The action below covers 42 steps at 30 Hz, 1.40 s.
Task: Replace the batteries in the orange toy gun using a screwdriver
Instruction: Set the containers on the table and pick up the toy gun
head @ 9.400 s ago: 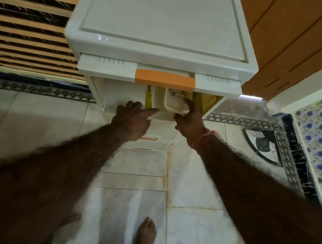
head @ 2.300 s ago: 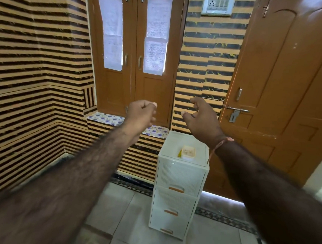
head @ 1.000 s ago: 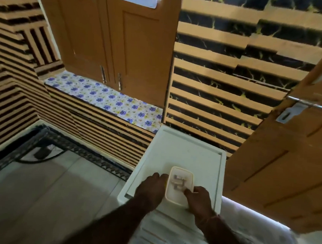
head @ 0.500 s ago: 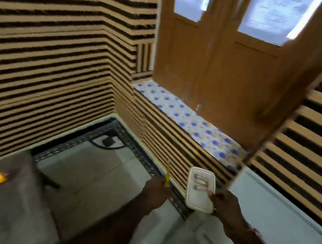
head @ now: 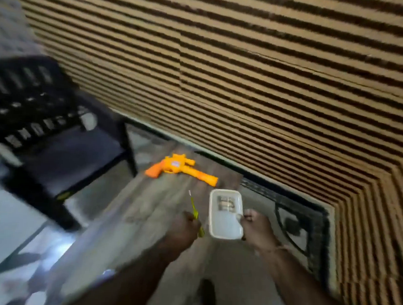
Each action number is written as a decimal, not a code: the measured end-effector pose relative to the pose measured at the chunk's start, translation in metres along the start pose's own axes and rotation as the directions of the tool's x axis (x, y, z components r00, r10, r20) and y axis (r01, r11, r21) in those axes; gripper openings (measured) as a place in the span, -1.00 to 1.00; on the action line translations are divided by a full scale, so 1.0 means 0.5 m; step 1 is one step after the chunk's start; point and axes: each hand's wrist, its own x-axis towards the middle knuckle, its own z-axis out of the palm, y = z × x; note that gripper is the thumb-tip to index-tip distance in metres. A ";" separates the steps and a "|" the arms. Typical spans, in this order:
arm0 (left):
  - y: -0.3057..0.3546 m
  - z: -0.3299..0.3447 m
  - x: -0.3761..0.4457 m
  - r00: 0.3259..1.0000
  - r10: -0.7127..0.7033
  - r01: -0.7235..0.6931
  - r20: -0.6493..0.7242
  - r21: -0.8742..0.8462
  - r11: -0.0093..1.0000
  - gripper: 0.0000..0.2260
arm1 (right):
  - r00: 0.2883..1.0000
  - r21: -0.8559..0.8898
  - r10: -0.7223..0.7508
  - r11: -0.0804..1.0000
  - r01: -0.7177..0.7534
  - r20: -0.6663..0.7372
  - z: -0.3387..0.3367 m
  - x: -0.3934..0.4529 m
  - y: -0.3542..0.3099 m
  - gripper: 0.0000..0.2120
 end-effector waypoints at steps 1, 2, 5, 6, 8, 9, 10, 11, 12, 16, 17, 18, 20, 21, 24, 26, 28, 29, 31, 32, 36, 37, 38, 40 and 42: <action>-0.008 -0.022 0.011 0.997 -0.038 0.036 -0.062 -0.023 0.999 -0.78 | 0.997 -0.023 -0.033 0.999 0.035 0.063 0.034 0.036 -0.011 -0.89; -0.021 -0.042 0.021 0.991 -0.079 0.075 -0.109 -0.043 0.996 -0.79 | 0.991 -0.045 -0.058 0.997 0.064 0.125 0.070 0.069 -0.018 -0.89; -0.075 -0.081 0.040 0.944 -0.219 0.199 -0.248 -0.103 0.975 -0.83 | 0.942 -0.145 -0.112 0.976 0.165 0.317 0.177 0.141 -0.047 -0.84; -0.102 -0.086 0.042 0.916 -0.273 0.241 -0.295 -0.140 0.960 -0.83 | 0.915 -0.183 -0.123 0.961 0.206 0.384 0.211 0.154 -0.053 -0.86; -0.168 -0.082 0.044 0.847 -0.402 0.336 -0.349 -0.235 0.912 -0.81 | 0.850 -0.263 -0.124 0.919 0.293 0.512 0.274 0.170 -0.055 -0.84; -0.193 -0.076 0.039 0.820 -0.453 0.375 -0.351 -0.268 0.887 -0.81 | 0.828 -0.294 -0.106 0.903 0.312 0.550 0.293 0.170 -0.054 -0.84; -0.220 -0.071 0.037 0.791 -0.502 0.420 -0.349 -0.285 0.861 -0.82 | 0.808 -0.322 -0.082 0.890 0.323 0.584 0.316 0.174 -0.049 -0.87; -0.254 -0.064 0.040 0.754 -0.551 0.453 -0.359 -0.324 0.831 -0.83 | 0.778 -0.352 -0.056 0.869 0.346 0.625 0.348 0.180 -0.039 -0.90; -0.276 -0.058 0.042 0.725 -0.588 0.477 -0.359 -0.354 0.804 -0.85 | 0.757 -0.375 -0.036 0.853 0.363 0.652 0.372 0.182 -0.031 -0.91; -0.360 -0.031 0.069 0.637 -0.677 0.566 -0.369 -0.372 0.736 -0.87 | 0.685 -0.461 0.045 0.772 0.438 0.727 0.475 0.191 0.014 -0.89; -0.374 -0.023 0.076 0.619 -0.685 0.587 -0.384 -0.354 0.728 -0.86 | 0.674 -0.471 0.050 0.753 0.459 0.737 0.499 0.193 0.027 -0.90; -0.373 -0.023 0.082 0.610 -0.688 0.608 -0.394 -0.324 0.725 -0.85 | 0.670 -0.477 0.049 0.742 0.472 0.741 0.511 0.194 0.028 -0.91; -0.385 -0.015 0.098 0.597 -0.697 0.643 -0.396 -0.283 0.712 -0.83 | 0.649 -0.486 0.058 0.713 0.505 0.759 0.545 0.192 0.040 -0.89; -0.394 -0.009 0.109 0.589 -0.704 0.660 -0.395 -0.267 0.702 -0.81 | 0.642 -0.495 0.067 0.699 0.516 0.764 0.561 0.192 0.051 -0.90; -0.406 -0.009 0.137 0.534 -0.743 0.717 -0.404 -0.250 0.651 -0.80 | 0.635 -0.501 0.069 0.682 0.533 0.769 0.586 0.198 0.069 -0.93; -0.419 -0.015 0.154 0.493 -0.765 0.743 -0.414 -0.258 0.618 -0.80 | 0.633 -0.502 0.067 0.675 0.540 0.772 0.598 0.196 0.080 -0.93; -0.427 -0.025 0.164 0.468 -0.776 0.762 -0.423 -0.251 0.596 -0.80 | 0.633 -0.492 0.053 0.680 0.543 0.772 0.608 0.193 0.084 -0.90; -0.432 -0.028 0.169 0.454 -0.784 0.768 -0.424 -0.259 0.585 -0.80 | 0.635 -0.490 0.047 0.680 0.545 0.771 0.614 0.192 0.085 -0.93; -0.440 -0.032 0.175 0.444 -0.790 0.772 -0.423 -0.267 0.577 -0.80 | 0.634 -0.482 0.031 0.679 0.554 0.773 0.621 0.187 0.082 -0.91; -0.442 -0.033 0.176 0.444 -0.790 0.773 -0.422 -0.265 0.576 -0.80 | 0.631 -0.476 0.024 0.680 0.558 0.775 0.622 0.185 0.081 -0.86; -0.441 -0.034 0.167 0.479 -0.787 0.770 -0.388 -0.245 0.589 -0.80 | 0.612 -0.459 0.039 0.700 0.547 0.790 0.609 0.179 0.075 -0.77; -0.438 -0.034 0.161 0.493 -0.780 0.769 -0.384 -0.226 0.598 -0.80 | 0.603 -0.452 0.045 0.707 0.544 0.796 0.606 0.178 0.074 -0.74; -0.436 -0.035 0.154 0.507 -0.770 0.768 -0.387 -0.204 0.607 -0.80 | 0.595 -0.445 0.044 0.709 0.547 0.803 0.604 0.177 0.073 -0.73; -0.432 -0.036 0.138 0.536 -0.743 0.752 -0.400 -0.173 0.636 -0.81 | 0.595 -0.448 0.044 0.703 0.552 0.803 0.598 0.173 0.069 -0.70; -0.423 -0.040 0.113 0.565 -0.715 0.731 -0.411 -0.151 0.665 -0.83 | 0.614 -0.465 0.042 0.694 0.549 0.788 0.588 0.165 0.059 -0.69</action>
